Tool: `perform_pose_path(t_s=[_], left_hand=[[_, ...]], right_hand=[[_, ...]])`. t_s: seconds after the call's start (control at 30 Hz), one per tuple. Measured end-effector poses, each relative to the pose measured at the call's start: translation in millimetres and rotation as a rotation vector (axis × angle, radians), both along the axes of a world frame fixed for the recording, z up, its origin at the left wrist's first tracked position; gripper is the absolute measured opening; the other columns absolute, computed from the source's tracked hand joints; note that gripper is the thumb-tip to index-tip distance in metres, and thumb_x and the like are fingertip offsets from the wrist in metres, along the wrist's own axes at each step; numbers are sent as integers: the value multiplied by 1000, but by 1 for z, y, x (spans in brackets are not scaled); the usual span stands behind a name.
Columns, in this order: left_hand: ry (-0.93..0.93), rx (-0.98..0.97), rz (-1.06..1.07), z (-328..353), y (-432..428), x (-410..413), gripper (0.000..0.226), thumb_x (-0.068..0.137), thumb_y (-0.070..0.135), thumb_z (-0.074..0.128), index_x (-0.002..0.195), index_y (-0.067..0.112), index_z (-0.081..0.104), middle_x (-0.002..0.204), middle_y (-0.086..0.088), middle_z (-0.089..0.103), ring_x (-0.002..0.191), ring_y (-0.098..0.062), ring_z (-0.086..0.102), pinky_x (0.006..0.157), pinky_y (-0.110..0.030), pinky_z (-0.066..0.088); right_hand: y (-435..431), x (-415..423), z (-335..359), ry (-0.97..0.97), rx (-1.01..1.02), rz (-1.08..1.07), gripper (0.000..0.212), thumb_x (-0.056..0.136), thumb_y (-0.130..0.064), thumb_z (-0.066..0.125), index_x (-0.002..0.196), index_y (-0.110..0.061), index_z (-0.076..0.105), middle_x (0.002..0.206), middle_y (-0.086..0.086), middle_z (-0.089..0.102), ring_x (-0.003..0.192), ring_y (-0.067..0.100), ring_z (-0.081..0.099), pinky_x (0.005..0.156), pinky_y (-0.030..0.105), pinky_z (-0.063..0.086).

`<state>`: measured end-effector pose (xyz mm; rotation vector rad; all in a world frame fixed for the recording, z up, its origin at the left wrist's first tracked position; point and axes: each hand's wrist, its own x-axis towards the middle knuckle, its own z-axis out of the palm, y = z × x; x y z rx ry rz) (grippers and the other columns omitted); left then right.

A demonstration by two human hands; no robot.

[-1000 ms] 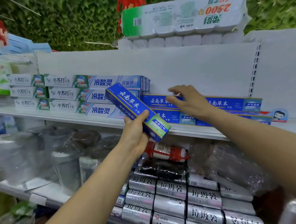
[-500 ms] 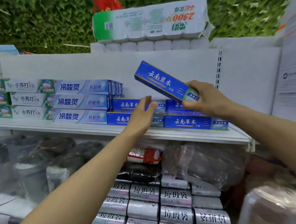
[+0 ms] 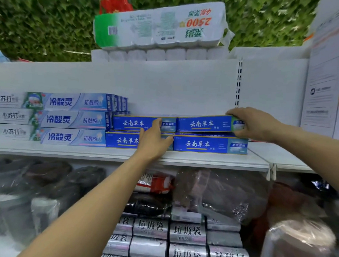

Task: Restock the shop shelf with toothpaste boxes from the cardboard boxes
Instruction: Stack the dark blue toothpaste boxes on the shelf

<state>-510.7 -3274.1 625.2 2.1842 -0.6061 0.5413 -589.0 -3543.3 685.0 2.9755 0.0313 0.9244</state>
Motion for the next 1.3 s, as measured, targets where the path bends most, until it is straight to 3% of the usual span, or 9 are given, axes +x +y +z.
perform_pose_path(t_s=[0.23, 0.47, 0.63, 0.9, 1.0, 1.17, 1.3], left_hand=[[22, -34, -60, -2, 5, 11, 66, 92, 28, 60, 148, 16, 28, 150, -1, 40, 136, -25, 38, 116, -47, 24], [45, -36, -75, -3, 8, 17, 67, 91, 33, 60, 147, 20, 28, 149, 3, 41, 134, -26, 38, 111, -48, 34], [18, -51, -101, 0, 12, 15, 61, 91, 27, 61, 144, 18, 33, 146, 0, 44, 129, -23, 46, 106, -43, 42], [-245, -167, -153, -27, 33, -18, 42, 90, 22, 63, 130, 16, 52, 127, 1, 60, 116, -14, 55, 100, -32, 43], [-284, -145, -204, -54, 43, -34, 29, 87, 20, 65, 116, 15, 61, 113, 1, 65, 101, -19, 60, 93, -38, 48], [-439, -70, -157, -96, 62, -70, 29, 81, 24, 61, 108, 19, 66, 105, 1, 68, 100, -24, 60, 91, -44, 46], [-277, -23, -237, -138, 68, -91, 24, 85, 20, 64, 109, 19, 64, 102, 1, 65, 93, -19, 59, 87, -44, 49]], right_hand=[[-1, 21, -3, 69, 27, -24, 52, 91, -21, 58, 141, -22, 40, 137, 5, 48, 119, 22, 47, 92, 38, 44], [7, 24, -4, 122, 6, -121, 48, 93, -19, 53, 139, -23, 39, 136, 7, 46, 122, 24, 44, 89, 40, 47], [28, 11, -11, -18, -8, -212, 56, 91, -19, 51, 144, -22, 34, 145, 5, 37, 132, 23, 32, 95, 44, 40], [72, -31, -65, -309, -49, -55, 40, 87, -22, 57, 127, -14, 56, 129, 7, 51, 119, 28, 46, 89, 43, 39], [90, -50, -95, -375, -57, -4, 36, 83, -26, 53, 115, -12, 63, 115, 9, 60, 108, 32, 55, 82, 45, 45], [119, -84, -151, -303, -51, 31, 34, 77, -27, 50, 106, -16, 64, 104, 6, 62, 97, 29, 59, 74, 41, 46], [134, -105, -197, -227, -10, 57, 33, 76, -24, 50, 104, -15, 65, 103, 5, 62, 95, 28, 60, 72, 39, 46]])
